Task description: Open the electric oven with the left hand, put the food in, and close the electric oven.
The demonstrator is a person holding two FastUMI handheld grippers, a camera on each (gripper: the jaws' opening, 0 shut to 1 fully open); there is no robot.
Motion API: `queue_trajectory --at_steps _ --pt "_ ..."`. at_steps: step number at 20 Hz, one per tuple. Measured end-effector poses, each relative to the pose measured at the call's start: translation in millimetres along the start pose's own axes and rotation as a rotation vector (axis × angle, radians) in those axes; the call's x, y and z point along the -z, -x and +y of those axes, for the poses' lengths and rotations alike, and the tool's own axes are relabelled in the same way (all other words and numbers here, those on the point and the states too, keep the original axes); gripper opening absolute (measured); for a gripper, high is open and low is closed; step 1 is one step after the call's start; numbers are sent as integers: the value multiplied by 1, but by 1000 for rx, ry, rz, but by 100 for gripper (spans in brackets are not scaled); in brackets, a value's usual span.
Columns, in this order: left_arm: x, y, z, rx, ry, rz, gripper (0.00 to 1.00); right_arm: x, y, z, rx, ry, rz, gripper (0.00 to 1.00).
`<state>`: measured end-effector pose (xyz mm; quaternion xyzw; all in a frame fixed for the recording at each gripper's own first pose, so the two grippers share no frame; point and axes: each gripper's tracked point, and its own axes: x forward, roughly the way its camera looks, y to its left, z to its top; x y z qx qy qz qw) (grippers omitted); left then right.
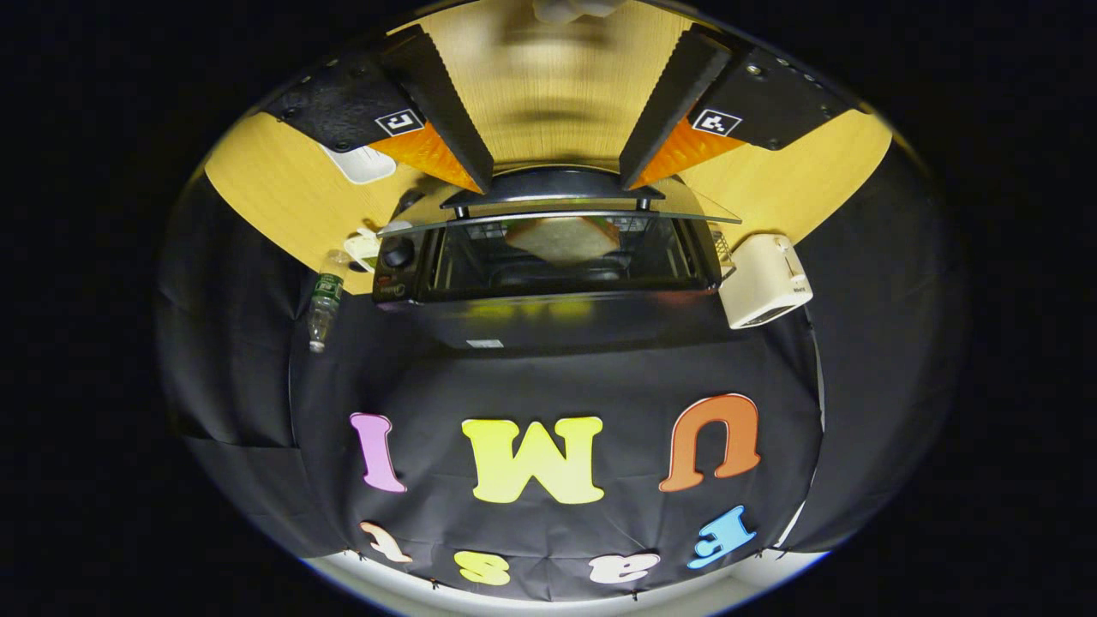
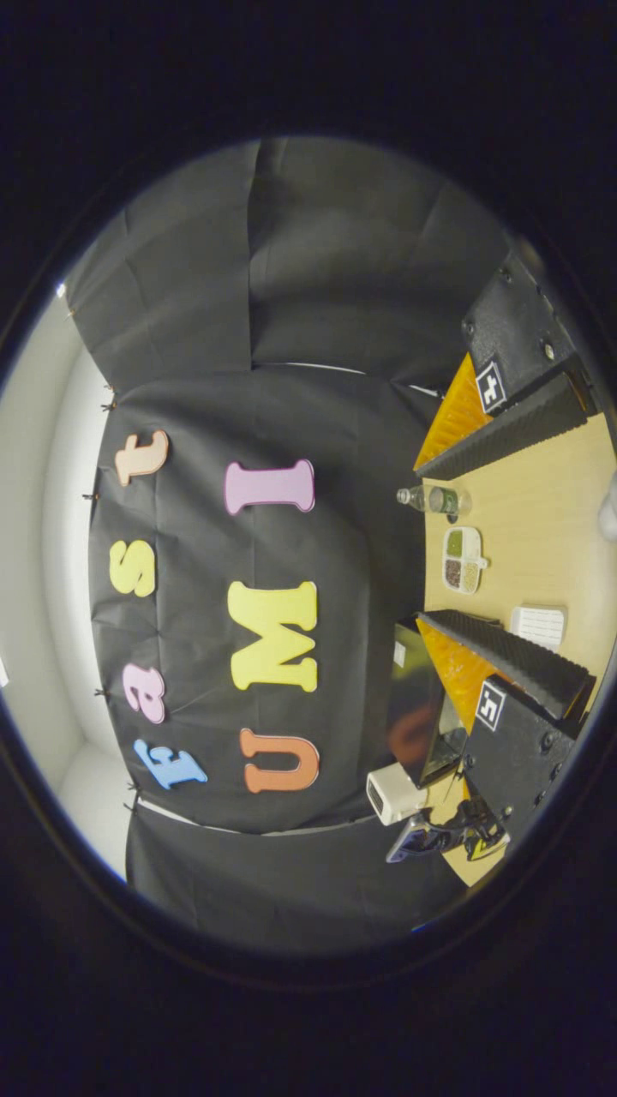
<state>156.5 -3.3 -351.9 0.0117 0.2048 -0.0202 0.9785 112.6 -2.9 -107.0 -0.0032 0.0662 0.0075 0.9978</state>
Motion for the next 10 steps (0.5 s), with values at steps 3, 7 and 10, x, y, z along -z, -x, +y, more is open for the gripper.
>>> queue_trajectory --at_steps 3,7,10 --pt "-17 -11 5 -9 -14 -24 97 -3 -3 -1 0 -7 -2 98" --pt "-38 -15 8 -16 -20 -62 97 -7 -4 -1 -1 2 -4 98" --pt "-36 -10 8 -22 -20 -55 98 -9 -5 1 -4 -1 -6 98"
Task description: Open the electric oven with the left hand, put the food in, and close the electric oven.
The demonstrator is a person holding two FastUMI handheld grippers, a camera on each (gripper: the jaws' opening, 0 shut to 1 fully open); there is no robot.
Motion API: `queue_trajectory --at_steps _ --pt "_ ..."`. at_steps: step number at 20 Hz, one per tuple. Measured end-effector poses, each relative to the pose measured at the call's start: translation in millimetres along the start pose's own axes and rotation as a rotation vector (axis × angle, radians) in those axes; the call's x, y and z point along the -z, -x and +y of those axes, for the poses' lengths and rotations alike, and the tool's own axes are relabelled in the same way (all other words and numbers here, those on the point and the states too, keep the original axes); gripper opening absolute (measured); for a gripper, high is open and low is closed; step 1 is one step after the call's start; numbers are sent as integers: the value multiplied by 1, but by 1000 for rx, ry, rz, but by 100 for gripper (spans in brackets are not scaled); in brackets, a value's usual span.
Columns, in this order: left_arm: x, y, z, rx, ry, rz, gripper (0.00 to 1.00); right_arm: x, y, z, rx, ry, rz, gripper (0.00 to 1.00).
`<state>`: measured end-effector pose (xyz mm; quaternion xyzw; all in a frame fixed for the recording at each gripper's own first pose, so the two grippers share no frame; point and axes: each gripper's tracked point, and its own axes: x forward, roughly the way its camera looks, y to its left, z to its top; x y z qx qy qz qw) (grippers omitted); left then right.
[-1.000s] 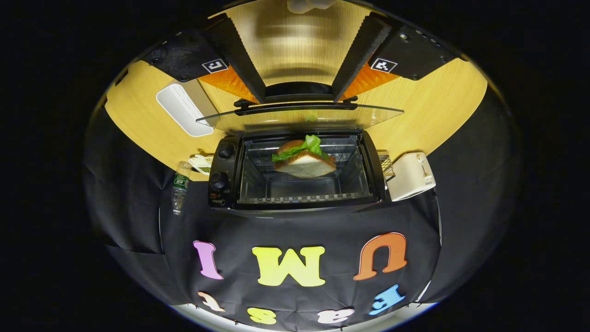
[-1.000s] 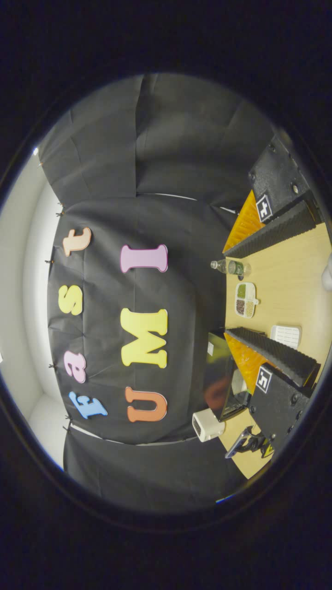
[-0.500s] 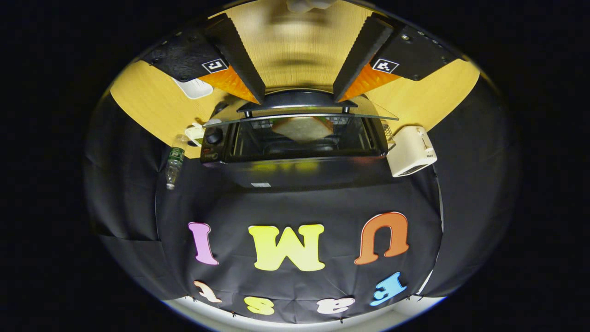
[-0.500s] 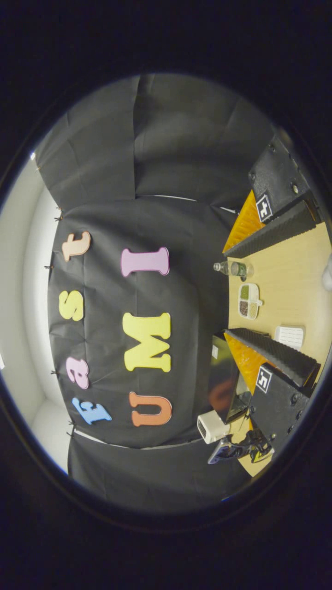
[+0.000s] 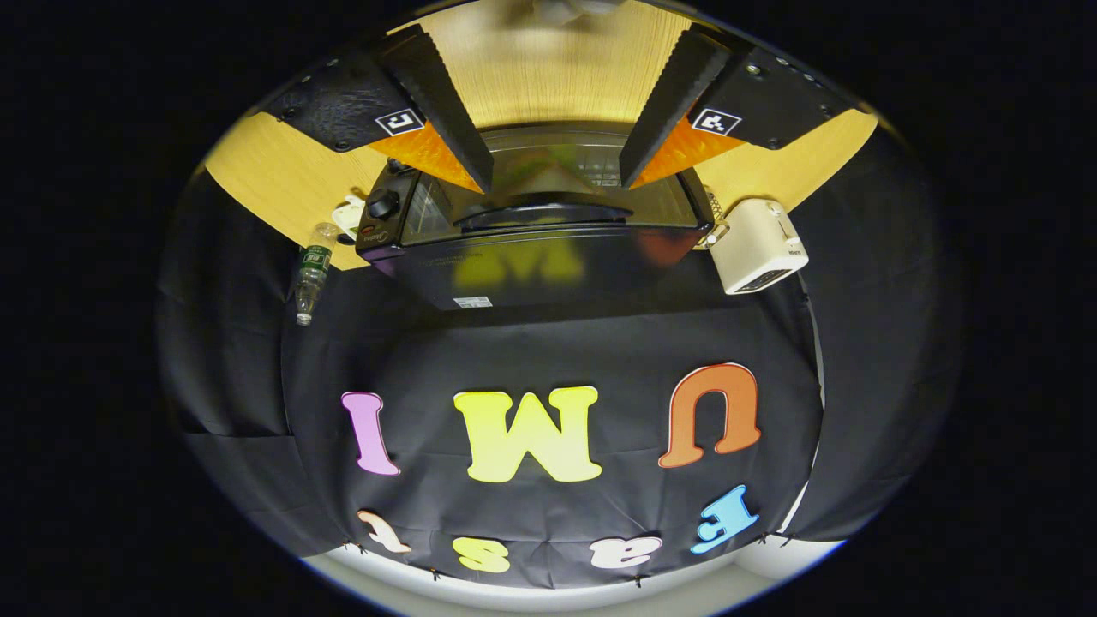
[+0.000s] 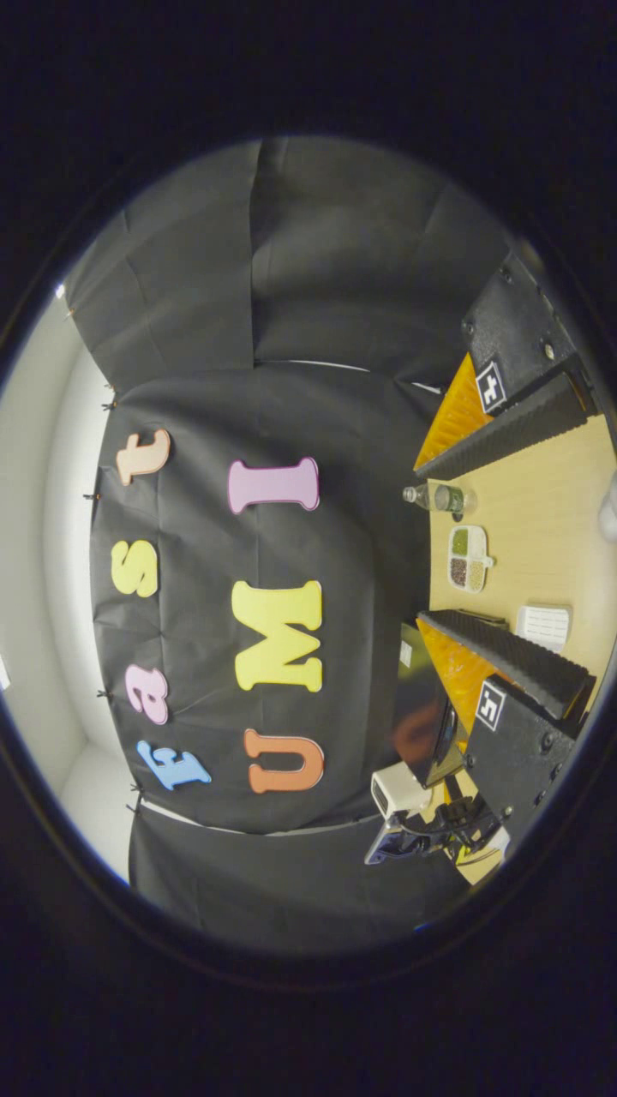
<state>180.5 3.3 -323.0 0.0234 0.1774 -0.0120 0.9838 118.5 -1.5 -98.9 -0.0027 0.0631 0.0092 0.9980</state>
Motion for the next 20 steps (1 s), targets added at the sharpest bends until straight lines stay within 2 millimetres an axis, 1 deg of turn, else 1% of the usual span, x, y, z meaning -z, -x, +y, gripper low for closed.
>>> queue_trajectory --at_steps 2,5,8,9,11,12,14,16,18,20 --pt "-7 9 0 0 -3 -14 97 -2 2 4 -8 -1 0 98" --pt "-23 31 3 -7 5 -29 97 -10 7 12 -25 -8 -19 98" --pt "-57 62 5 4 17 -81 97 -17 15 19 -31 -21 -32 98" --pt "-72 72 8 -4 9 -103 97 -21 19 24 -36 -24 -41 98" --pt "-99 93 10 10 11 -142 97 -31 28 32 -47 -27 -63 98" --pt "-116 105 10 18 18 -162 97 -36 31 34 -49 -26 -75 97" --pt "-143 129 19 5 22 -192 97 -47 40 40 -51 -29 -92 97" --pt "-168 152 23 1 24 -232 97 -61 48 45 -50 -37 -118 97" --pt "-187 175 26 1 33 -250 97 -66 56 47 -40 -29 -128 97" --pt "-201 195 29 3 43 -260 97 -72 62 51 -26 -13 -133 96"
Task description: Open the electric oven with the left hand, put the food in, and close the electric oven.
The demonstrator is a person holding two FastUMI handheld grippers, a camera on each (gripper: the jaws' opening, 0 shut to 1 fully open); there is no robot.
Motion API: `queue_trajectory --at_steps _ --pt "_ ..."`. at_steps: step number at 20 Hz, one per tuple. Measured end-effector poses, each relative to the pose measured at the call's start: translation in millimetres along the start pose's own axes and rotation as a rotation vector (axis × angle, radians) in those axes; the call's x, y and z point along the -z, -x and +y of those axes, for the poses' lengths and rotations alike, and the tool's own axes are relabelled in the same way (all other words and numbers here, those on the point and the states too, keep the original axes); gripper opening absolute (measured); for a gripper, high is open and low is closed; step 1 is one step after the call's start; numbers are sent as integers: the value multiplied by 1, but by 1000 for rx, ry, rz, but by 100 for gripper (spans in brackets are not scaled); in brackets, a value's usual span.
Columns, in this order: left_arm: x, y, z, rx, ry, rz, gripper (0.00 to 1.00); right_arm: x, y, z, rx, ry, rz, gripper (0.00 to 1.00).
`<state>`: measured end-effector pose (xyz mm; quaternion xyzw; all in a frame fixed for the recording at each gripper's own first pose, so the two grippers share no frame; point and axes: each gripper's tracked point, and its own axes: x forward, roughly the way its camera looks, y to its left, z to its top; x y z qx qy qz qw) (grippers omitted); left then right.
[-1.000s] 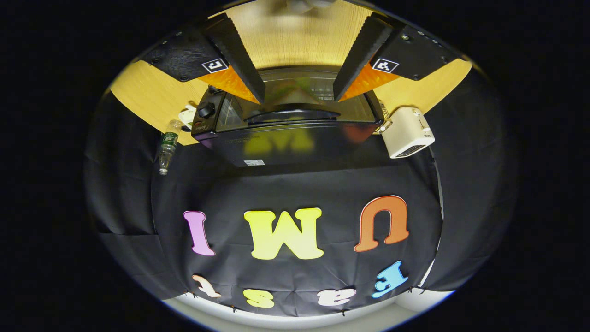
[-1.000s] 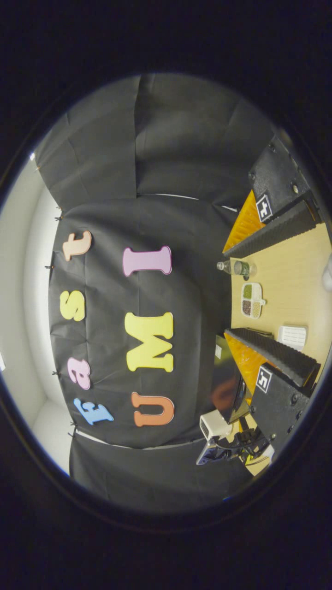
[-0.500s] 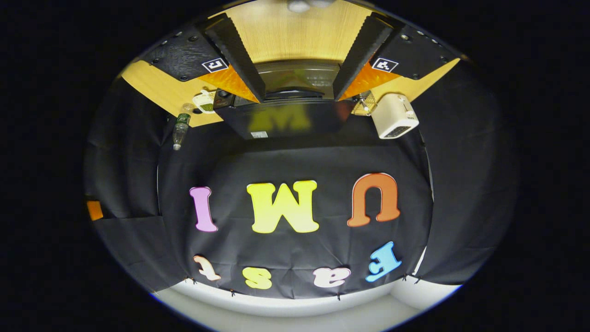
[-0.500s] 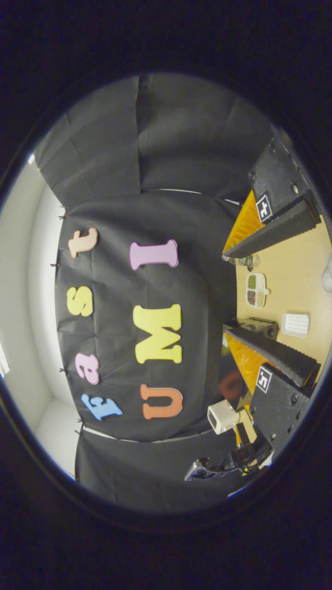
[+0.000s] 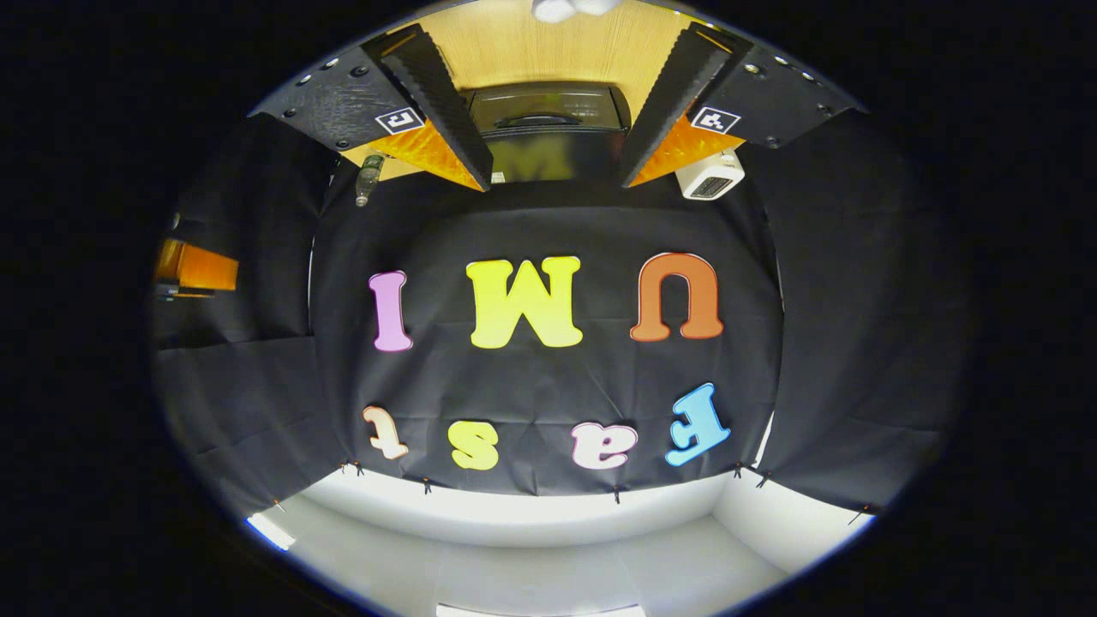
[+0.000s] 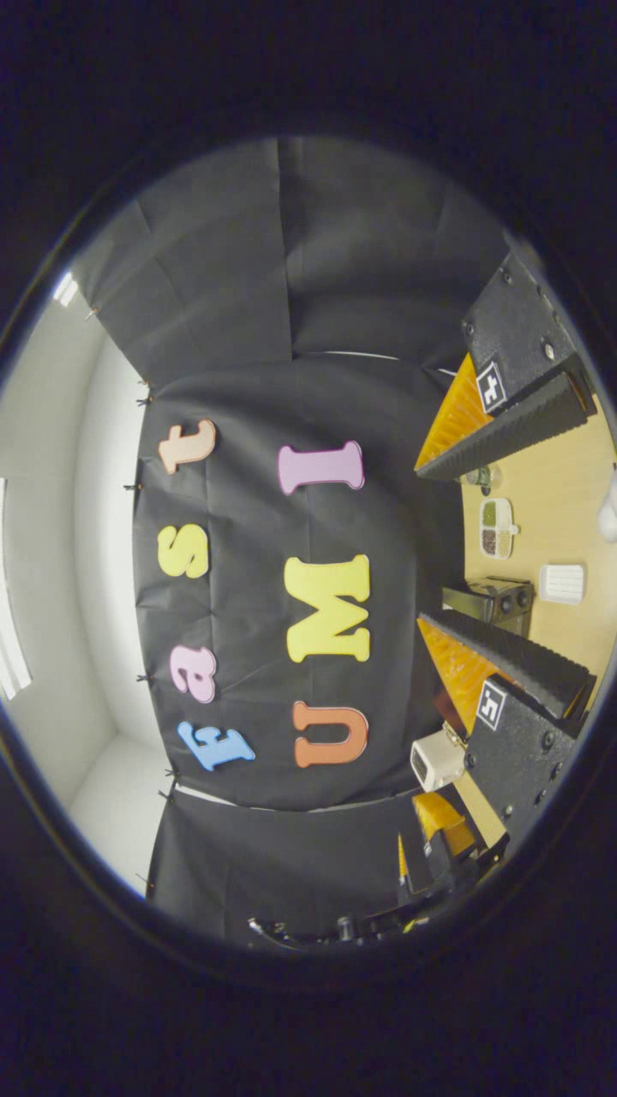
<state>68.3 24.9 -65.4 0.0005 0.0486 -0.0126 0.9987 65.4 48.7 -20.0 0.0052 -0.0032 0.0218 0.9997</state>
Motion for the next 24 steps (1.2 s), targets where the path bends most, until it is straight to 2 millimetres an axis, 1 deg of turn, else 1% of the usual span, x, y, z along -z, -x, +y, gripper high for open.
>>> queue_trajectory --at_steps 3,4,8,9,12,13,16,20,24 --pt "-20 19 16 -29 -41 -27 97 -1 10 6 12 27 3 97" --pt "-24 25 15 -25 -38 -33 97 -1 13 11 11 29 8 97" --pt "-30 46 18 -18 3 -37 97 5 24 12 29 24 26 97" --pt "-34 49 18 -19 -1 -53 97 7 25 14 29 20 35 97" --pt "-34 59 24 -24 -3 -59 96 7 30 15 29 28 37 97" --pt "-33 61 25 -27 3 -55 96 6 31 17 30 30 31 97" --pt "-38 67 34 -49 -8 -64 97 4 33 22 21 30 30 97" --pt "-39 69 36 -48 2 -70 97 -1 33 29 7 40 19 97" --pt "-41 68 35 -45 22 -66 97 -4 34 30 3 38 11 97"
